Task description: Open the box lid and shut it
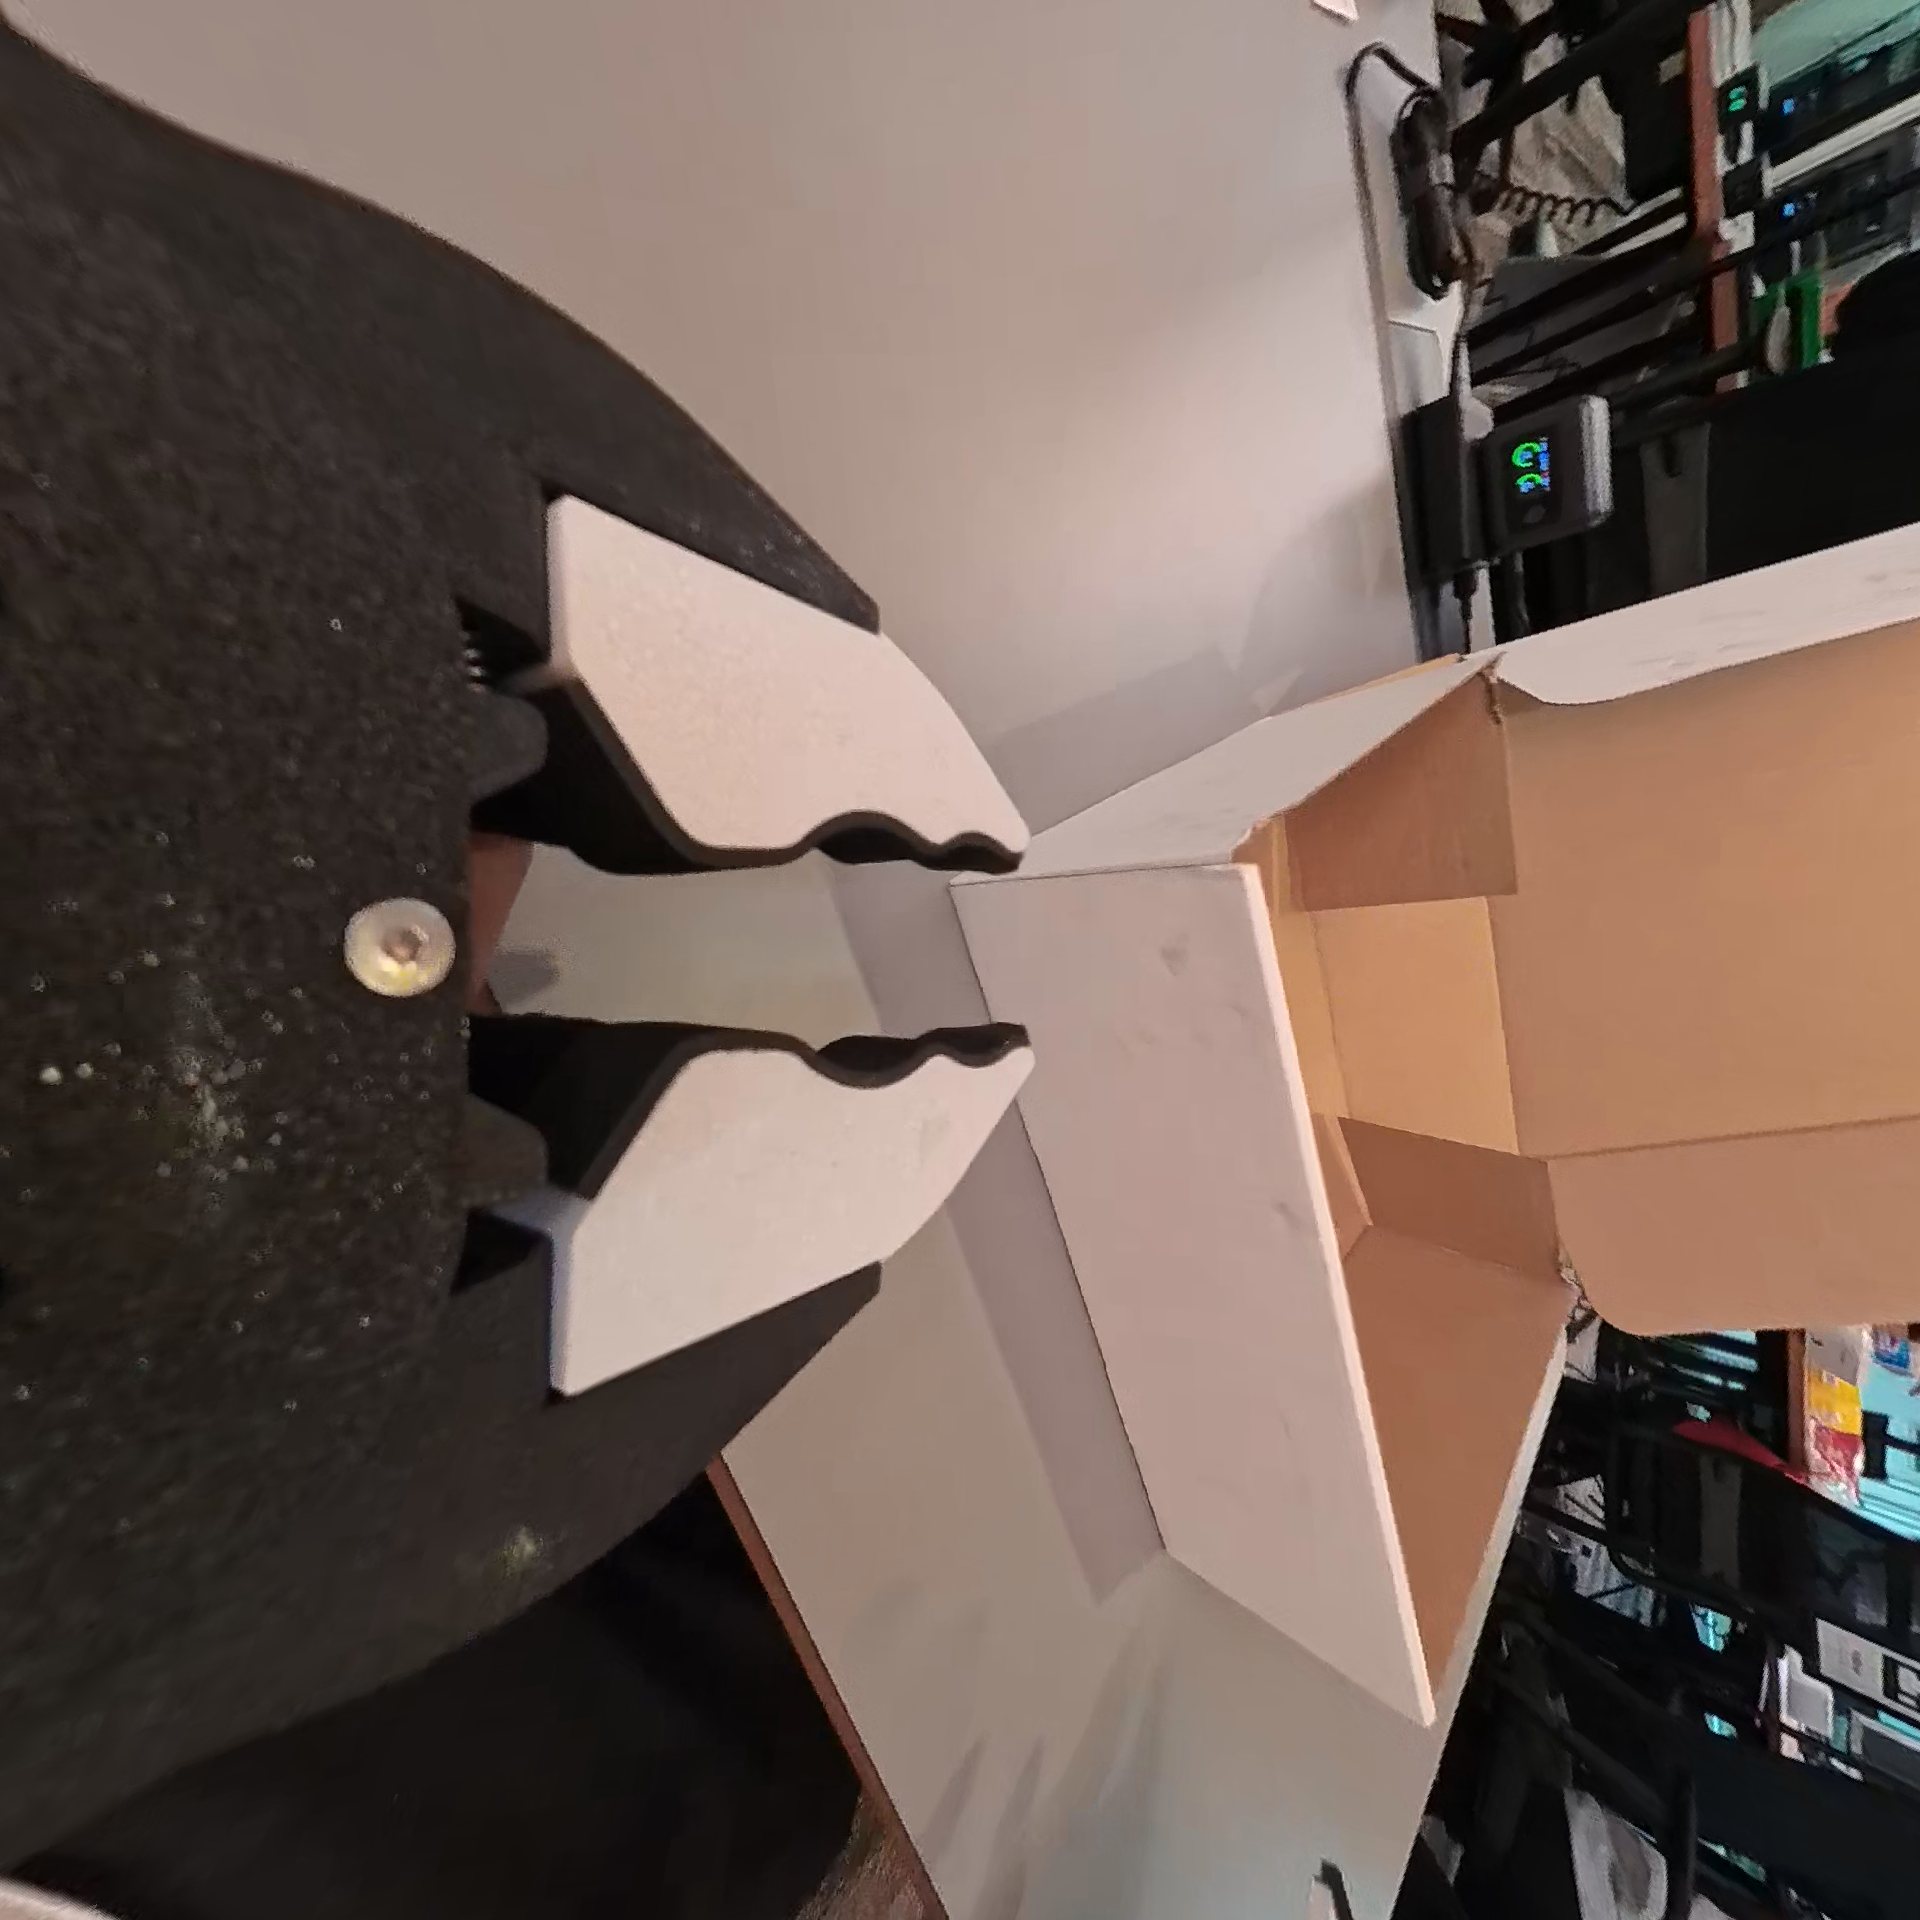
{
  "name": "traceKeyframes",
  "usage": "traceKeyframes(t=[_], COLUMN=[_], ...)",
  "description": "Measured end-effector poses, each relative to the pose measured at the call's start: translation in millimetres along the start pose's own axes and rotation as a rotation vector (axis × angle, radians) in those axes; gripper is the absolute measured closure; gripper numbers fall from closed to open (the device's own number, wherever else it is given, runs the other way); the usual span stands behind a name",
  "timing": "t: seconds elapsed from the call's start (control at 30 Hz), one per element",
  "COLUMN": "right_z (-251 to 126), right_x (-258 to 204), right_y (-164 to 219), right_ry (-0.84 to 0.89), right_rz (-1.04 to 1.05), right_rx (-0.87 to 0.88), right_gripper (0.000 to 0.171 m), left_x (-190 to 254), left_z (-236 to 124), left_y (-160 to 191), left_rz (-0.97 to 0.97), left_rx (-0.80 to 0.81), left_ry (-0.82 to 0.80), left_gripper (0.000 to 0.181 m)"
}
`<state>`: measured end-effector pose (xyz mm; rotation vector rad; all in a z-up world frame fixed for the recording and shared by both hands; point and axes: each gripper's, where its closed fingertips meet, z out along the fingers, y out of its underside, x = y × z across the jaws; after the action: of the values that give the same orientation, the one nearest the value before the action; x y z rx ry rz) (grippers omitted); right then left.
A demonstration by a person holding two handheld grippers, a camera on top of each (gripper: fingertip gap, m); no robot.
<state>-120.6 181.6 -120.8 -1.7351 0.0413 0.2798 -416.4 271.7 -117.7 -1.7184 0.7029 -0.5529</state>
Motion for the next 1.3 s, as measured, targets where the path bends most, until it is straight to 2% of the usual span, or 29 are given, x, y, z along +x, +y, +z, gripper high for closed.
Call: traceKeyframes(t=[0.33,0.6,0.7,0.8,0.93,1.0,1.1,1.23,1.3], right_z=[12,29,32,43,74,91,116,153,169], right_x=[12,41,51,62,90,97,103,110,110], right_y=[6,-10,-14,-27,-58,-66,-72,-65,-59], right_ry=[-0.055,-0.045,-0.071,-0.161,-0.244,-0.304,-0.369,-0.381,-0.373], right_rz=[0.084,0.111,0.056,0.056,0.129,0.194,0.241,0.279,0.253], right_rx=[-0.058,-0.036,-0.058,-0.105,-0.107,-0.140,-0.166,-0.222,-0.259], right_gripper=[0.142,0.139,0.130,0.113,0.107,0.100,0.093,0.089,0.088], left_x=[0,-14,-20,-39,-67,-81,-106,-121,-133], left_z=[17,32,34,43,73,93,128,168,188], left_y=[-12,-7,-10,-31,-64,-74,-77,-76,-71], left_rz=[-0.110,-0.080,-0.048,-0.057,-0.211,-0.215,-0.206,-0.329,-0.340], left_rx=[0.062,0.036,0.034,0.043,-0.017,-0.056,-0.111,-0.181,-0.202], left_ry=[0.149,0.122,0.140,0.198,0.371,0.427,0.447,0.571,0.566], left_gripper=[0.153,0.153,0.153,0.152,0.126,0.118,0.110,0.097,0.094])
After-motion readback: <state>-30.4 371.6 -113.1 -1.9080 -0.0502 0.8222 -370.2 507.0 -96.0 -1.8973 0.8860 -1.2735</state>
